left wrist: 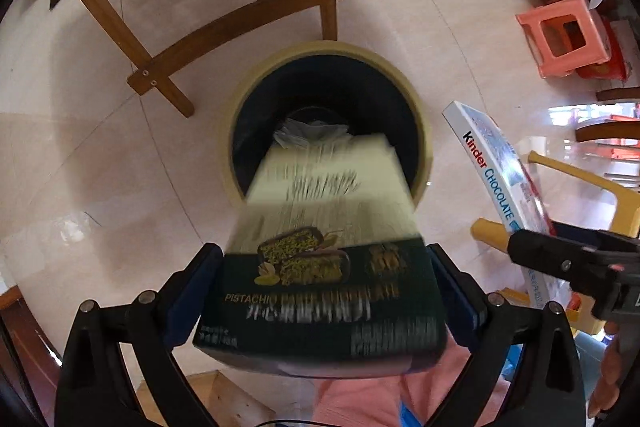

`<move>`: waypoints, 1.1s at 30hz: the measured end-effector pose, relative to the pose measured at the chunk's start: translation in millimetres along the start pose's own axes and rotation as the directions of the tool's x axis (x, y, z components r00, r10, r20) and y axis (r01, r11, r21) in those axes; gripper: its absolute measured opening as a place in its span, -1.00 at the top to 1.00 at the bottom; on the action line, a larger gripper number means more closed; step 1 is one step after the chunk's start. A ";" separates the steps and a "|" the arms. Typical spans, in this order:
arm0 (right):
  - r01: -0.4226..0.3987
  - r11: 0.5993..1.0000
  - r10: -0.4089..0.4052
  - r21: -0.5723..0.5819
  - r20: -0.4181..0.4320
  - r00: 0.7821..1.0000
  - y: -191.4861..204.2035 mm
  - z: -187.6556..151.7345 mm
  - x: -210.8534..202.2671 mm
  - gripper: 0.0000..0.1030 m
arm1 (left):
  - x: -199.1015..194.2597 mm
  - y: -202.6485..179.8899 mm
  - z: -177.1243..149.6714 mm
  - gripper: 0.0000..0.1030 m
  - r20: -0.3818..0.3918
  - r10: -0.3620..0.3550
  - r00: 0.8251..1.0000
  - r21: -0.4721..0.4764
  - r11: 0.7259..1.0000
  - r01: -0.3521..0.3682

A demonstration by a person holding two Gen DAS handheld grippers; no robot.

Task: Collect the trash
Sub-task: 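Lower both boxes over the black bin and open both tools to drop them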

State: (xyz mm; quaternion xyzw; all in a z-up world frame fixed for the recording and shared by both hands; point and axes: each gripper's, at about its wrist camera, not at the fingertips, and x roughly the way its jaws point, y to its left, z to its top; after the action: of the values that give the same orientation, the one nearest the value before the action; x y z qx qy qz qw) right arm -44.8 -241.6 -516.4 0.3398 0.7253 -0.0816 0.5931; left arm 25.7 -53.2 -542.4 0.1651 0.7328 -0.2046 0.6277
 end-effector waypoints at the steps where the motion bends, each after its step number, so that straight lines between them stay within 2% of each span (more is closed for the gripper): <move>1: -0.002 1.000 0.002 0.000 -0.002 1.000 -0.7 1.3 0.8 -0.71 | -4.3 -0.3 -1.0 -0.90 0.004 0.005 1.000 0.006 1.000 -0.005; 7: -0.005 1.000 0.005 0.002 -0.011 1.000 6.5 6.6 6.6 -0.71 | -10.4 11.3 0.1 -0.91 0.036 0.041 0.998 0.022 0.999 -0.042; 11: 0.000 1.000 0.001 0.017 -0.029 1.000 15.5 11.8 13.6 -0.72 | -26.7 22.0 -5.6 -0.91 0.069 0.031 0.997 -0.006 1.000 -0.030; 25: 0.029 0.999 -0.025 0.028 -0.147 0.989 63.1 31.8 43.2 -0.75 | -41.7 77.4 -32.5 -0.91 0.097 0.028 0.995 -0.122 0.992 -0.016; 28: 0.011 0.999 -0.005 0.045 -0.131 0.991 69.9 36.7 42.4 -0.75 | -44.3 84.6 -34.4 -0.91 0.110 0.024 0.994 -0.142 0.990 -0.008; 31: -0.004 0.999 0.006 0.042 -0.055 0.998 74.4 41.2 35.3 -0.75 | -46.6 87.5 -33.9 -0.91 0.119 0.023 0.993 -0.148 0.989 -0.005; 33: -0.003 0.999 0.005 0.037 -0.035 0.999 76.9 43.1 33.3 -0.75 | -47.0 89.5 -33.6 -0.91 0.122 0.023 0.992 -0.149 0.989 -0.005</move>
State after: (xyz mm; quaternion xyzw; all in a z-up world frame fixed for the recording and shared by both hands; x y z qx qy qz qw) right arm 33.1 -192.8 -537.2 0.3536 0.7332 -0.0879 0.5742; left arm 49.0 41.7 -499.9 0.1101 0.7044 -0.1548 0.6839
